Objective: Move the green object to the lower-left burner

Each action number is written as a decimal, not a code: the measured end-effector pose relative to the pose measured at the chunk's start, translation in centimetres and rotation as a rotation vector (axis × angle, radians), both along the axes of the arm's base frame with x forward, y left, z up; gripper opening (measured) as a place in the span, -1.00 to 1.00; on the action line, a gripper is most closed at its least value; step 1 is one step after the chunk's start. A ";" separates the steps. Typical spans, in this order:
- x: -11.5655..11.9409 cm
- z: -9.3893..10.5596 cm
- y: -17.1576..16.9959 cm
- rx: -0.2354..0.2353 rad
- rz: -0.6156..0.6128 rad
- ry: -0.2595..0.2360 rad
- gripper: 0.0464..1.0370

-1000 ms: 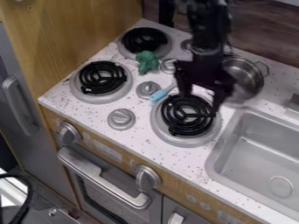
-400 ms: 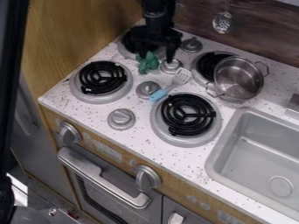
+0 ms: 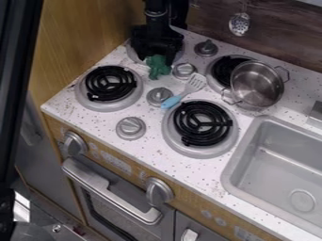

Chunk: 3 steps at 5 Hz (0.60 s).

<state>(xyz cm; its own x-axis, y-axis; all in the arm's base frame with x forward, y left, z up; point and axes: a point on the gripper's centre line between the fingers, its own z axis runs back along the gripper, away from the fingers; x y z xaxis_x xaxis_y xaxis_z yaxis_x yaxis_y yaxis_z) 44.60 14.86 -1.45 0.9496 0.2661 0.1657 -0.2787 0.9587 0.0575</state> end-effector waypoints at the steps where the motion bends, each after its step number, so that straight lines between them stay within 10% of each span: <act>1: -0.2 -0.9 -0.3 -0.024 0.014 0.005 0.92; 3: -0.8 -3.2 -0.2 -0.030 -0.002 0.080 0.92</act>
